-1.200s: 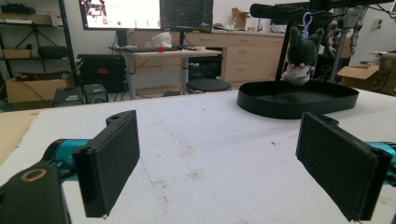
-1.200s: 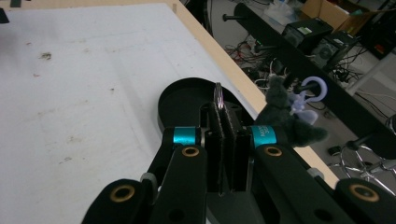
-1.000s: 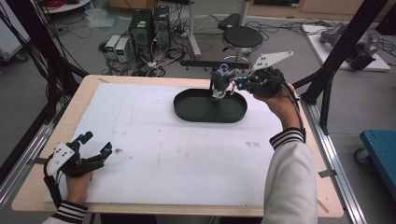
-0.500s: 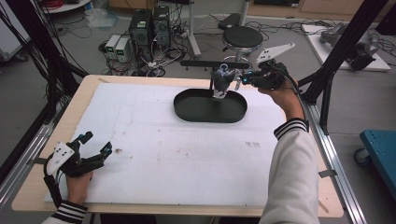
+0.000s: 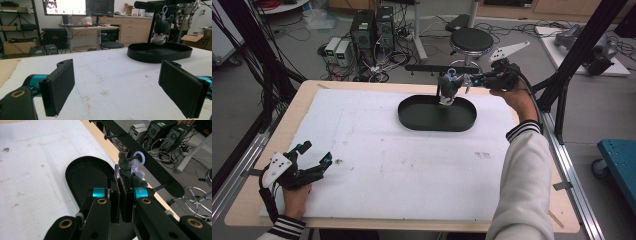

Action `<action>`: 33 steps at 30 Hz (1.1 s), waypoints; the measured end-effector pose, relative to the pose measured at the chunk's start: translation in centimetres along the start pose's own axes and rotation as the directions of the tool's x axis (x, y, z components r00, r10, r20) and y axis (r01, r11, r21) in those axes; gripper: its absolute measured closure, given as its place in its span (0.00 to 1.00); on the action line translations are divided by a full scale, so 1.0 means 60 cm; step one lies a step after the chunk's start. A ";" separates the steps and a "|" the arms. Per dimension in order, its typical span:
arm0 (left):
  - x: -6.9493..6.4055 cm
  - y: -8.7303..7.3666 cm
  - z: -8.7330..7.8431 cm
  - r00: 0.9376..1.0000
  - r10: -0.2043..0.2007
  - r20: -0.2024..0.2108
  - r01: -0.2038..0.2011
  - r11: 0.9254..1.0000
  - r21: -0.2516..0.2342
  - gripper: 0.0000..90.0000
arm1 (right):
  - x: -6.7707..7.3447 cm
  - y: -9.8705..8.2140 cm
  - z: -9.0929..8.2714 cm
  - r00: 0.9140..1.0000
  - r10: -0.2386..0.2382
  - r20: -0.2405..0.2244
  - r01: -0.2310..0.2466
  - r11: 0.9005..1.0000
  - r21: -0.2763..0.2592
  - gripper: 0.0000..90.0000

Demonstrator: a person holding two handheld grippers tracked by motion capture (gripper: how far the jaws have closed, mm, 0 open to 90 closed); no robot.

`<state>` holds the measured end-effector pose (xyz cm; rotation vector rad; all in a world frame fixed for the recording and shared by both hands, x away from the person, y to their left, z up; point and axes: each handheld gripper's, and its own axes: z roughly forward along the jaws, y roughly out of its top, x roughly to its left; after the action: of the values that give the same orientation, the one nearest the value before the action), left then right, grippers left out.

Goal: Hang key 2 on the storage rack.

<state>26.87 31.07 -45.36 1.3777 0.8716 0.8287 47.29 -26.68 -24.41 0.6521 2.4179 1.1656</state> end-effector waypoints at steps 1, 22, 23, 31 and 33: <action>0.000 0.000 0.000 1.000 0.000 0.000 0.000 1.000 0.000 0.15 | -0.003 -0.002 0.001 1.000 0.003 0.000 -0.003 1.000 0.000 0.98; -0.002 0.000 0.001 1.000 0.009 0.000 -0.009 1.000 0.005 0.15 | -0.057 -0.039 0.032 0.995 0.095 -0.011 -0.095 0.995 -0.018 0.98; -0.002 0.000 0.001 1.000 0.009 0.000 -0.009 1.000 0.005 0.16 | -0.059 -0.040 0.033 0.996 0.092 -0.013 -0.092 0.996 -0.020 0.98; -0.002 0.000 0.001 1.000 0.013 0.003 -0.013 1.000 0.007 0.15 | -0.065 -0.044 0.041 0.994 0.107 -0.007 -0.107 0.994 -0.016 0.98; -0.002 0.000 0.001 1.000 0.013 0.002 -0.013 1.000 0.007 0.15 | -0.066 -0.045 0.043 0.993 0.114 -0.002 -0.114 0.993 -0.017 0.98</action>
<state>26.87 30.96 -45.34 1.3916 0.8657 0.8346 51.20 -28.75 -27.55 0.7940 2.3965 1.2300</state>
